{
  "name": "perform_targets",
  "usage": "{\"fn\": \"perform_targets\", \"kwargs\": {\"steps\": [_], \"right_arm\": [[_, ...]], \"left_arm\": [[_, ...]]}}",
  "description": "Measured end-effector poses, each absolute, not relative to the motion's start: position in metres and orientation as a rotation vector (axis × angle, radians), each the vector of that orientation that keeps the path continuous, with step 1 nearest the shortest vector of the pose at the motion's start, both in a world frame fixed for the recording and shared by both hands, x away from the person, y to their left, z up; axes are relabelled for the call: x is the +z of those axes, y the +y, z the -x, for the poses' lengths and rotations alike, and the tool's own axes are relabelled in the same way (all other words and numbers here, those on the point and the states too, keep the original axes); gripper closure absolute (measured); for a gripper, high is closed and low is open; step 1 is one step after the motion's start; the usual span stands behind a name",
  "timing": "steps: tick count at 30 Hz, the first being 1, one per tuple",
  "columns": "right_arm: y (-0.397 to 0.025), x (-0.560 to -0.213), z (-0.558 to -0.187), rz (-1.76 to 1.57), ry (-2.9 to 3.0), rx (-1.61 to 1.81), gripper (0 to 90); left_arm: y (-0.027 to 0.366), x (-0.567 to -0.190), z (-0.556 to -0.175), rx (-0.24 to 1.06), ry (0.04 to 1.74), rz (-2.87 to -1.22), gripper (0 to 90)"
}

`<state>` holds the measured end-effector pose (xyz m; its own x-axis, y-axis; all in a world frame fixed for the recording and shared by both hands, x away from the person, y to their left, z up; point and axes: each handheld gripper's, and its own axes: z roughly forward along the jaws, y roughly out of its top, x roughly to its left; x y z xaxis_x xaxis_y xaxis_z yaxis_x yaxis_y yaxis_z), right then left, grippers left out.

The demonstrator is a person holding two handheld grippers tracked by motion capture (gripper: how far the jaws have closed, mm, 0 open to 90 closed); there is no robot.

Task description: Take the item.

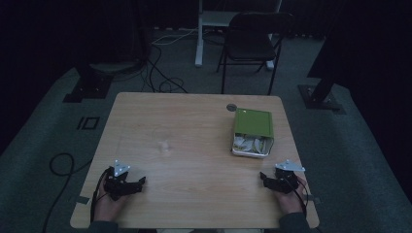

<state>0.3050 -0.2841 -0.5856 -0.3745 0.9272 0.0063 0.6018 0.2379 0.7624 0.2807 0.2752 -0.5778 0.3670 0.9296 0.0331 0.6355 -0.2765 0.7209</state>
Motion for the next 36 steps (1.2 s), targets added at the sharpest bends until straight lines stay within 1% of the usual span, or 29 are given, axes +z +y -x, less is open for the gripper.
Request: {"fn": "perform_targets", "kwargs": {"steps": [15, 16, 17, 20, 34, 36], "right_arm": [[-0.283, -0.585, -0.304, -1.4, 2.072, 0.955, 26.8], [-0.283, -0.584, -0.304, -1.404, 2.074, 0.948, 27.7], [-0.282, -0.583, -0.303, -1.416, 2.071, 0.935, 32.7], [-0.281, -0.582, -0.301, -1.412, 2.076, 0.929, 36.9], [-0.276, -0.572, -0.296, -1.372, 2.064, 0.976, 39.4], [-0.273, -0.567, -0.295, -1.348, 2.062, 0.965, 40.8]], "left_arm": [[0.275, -0.578, -0.281, 0.615, 1.35, -2.012, 12.1], [0.275, -0.578, -0.281, 0.615, 1.35, -2.012, 12.1], [0.275, -0.578, -0.281, 0.615, 1.35, -2.012, 12.2], [0.275, -0.578, -0.281, 0.614, 1.35, -2.012, 12.1], [0.275, -0.578, -0.281, 0.614, 1.35, -2.012, 12.1], [0.275, -0.578, -0.281, 0.614, 1.35, -2.012, 12.1]]}}
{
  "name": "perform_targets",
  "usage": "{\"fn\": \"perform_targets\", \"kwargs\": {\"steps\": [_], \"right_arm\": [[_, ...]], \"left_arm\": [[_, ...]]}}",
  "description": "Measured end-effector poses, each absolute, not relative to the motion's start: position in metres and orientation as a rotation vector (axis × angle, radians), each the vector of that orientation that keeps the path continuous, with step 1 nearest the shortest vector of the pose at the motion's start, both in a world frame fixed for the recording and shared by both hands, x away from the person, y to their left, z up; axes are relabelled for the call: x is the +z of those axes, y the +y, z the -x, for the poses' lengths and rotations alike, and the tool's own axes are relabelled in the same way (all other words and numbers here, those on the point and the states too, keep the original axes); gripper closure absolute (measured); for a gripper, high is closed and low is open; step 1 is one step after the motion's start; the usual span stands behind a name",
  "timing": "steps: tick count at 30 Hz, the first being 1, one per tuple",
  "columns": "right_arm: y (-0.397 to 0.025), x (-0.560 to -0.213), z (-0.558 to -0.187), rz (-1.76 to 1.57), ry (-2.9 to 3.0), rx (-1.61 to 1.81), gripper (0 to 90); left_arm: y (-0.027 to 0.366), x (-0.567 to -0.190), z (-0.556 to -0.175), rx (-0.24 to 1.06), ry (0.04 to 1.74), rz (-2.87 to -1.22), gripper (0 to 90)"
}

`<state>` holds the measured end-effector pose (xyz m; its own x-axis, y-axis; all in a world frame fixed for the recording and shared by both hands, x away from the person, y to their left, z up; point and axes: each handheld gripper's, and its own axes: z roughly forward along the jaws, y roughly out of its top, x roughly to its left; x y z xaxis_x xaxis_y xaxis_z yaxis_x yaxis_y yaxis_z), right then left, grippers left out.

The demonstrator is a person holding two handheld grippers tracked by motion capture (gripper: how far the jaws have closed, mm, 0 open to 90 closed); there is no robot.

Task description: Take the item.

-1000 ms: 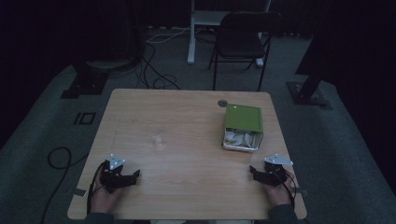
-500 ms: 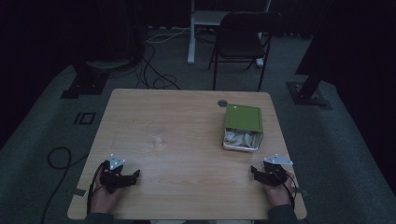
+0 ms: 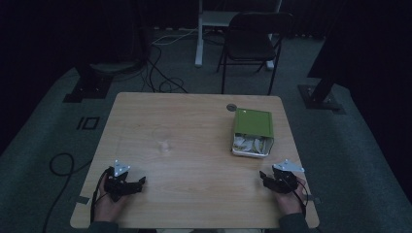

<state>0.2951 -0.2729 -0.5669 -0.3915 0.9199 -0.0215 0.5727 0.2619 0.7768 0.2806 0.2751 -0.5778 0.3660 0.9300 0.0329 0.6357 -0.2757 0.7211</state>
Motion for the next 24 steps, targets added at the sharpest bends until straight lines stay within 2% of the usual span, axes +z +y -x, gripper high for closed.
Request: {"fn": "perform_targets", "kwargs": {"steps": [11, 24], "right_arm": [[-0.269, -0.553, -0.292, -1.297, 2.059, 1.022, 45.7], [-0.252, -0.54, -0.3, -1.218, 2.084, 1.045, 46.5]], "left_arm": [[0.275, -0.578, -0.281, 0.614, 1.35, -2.012, 12.1], [0.275, -0.578, -0.281, 0.614, 1.35, -2.012, 12.1]]}}
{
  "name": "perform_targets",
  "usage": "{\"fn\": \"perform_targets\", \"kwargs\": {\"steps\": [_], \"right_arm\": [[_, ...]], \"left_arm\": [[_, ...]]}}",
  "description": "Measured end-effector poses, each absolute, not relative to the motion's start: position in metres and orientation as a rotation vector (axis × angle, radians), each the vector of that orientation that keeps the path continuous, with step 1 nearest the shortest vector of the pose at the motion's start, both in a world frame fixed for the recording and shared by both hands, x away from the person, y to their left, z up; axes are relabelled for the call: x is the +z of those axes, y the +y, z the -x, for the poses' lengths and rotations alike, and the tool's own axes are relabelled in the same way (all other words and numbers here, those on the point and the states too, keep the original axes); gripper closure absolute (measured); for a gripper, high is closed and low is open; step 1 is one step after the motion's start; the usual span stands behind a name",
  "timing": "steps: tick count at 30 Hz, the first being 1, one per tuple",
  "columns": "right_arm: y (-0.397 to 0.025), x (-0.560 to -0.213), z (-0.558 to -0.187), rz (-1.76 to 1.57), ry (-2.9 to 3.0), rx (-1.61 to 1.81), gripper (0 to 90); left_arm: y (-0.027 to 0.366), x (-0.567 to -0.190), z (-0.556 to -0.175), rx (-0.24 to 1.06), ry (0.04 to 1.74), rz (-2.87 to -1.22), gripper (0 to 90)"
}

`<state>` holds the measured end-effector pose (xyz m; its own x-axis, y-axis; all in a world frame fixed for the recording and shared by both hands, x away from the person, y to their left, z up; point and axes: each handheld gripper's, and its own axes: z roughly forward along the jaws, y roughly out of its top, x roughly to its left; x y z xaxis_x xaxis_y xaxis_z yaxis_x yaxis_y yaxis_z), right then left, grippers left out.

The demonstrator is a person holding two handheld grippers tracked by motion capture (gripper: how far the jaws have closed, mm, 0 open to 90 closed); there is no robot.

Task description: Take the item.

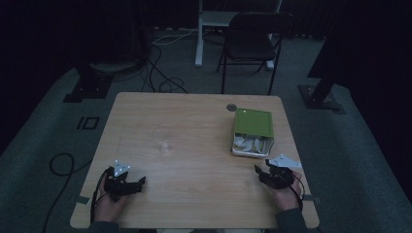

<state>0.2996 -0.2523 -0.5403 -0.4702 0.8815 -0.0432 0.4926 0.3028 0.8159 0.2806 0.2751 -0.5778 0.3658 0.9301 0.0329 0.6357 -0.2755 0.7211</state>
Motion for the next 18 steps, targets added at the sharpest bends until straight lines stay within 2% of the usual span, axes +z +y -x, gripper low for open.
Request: {"fn": "perform_targets", "kwargs": {"steps": [18], "right_arm": [[-0.229, -0.532, -0.322, -1.128, 2.11, 1.08, 45.0]], "left_arm": [[0.275, -0.578, -0.281, 0.614, 1.35, -2.012, 12.1]]}}
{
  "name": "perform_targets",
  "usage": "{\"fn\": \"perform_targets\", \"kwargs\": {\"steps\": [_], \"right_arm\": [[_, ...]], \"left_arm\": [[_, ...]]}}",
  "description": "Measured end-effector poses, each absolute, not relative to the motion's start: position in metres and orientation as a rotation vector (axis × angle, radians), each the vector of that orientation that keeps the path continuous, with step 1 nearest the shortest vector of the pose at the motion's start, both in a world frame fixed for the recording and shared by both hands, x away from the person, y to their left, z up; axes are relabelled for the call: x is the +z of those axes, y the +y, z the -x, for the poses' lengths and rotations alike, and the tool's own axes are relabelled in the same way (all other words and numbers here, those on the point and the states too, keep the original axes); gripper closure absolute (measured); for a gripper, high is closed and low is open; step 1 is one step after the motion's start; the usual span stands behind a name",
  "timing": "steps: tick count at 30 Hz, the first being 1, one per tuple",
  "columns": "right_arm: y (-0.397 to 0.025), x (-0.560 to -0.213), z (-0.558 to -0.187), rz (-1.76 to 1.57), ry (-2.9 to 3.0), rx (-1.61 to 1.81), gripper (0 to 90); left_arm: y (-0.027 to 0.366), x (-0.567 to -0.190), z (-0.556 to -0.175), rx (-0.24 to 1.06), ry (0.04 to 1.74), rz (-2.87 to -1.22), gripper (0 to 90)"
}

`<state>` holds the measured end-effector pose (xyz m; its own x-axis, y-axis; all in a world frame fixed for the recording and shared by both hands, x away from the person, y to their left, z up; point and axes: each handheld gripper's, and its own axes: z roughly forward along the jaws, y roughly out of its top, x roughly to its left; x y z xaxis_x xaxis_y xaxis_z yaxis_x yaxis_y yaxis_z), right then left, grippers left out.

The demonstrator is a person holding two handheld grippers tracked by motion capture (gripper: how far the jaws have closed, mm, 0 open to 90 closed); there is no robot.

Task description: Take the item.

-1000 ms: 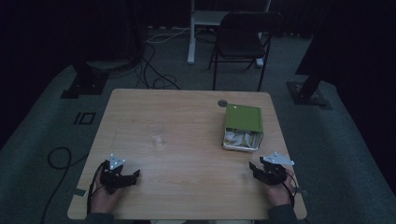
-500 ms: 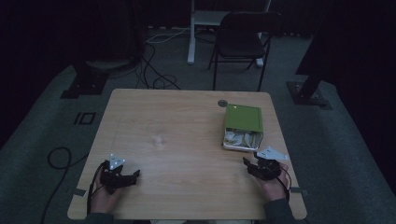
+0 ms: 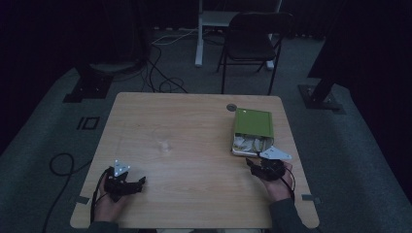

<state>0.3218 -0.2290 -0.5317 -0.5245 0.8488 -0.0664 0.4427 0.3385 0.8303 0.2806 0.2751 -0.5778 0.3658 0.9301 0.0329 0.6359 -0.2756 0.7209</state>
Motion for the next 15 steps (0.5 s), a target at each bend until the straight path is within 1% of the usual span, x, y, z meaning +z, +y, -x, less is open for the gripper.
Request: {"fn": "perform_targets", "kwargs": {"steps": [15], "right_arm": [[-0.218, -0.532, -0.343, -1.102, 2.122, 1.094, 42.4]], "left_arm": [[0.275, -0.578, -0.281, 0.614, 1.35, -2.013, 12.1]]}}
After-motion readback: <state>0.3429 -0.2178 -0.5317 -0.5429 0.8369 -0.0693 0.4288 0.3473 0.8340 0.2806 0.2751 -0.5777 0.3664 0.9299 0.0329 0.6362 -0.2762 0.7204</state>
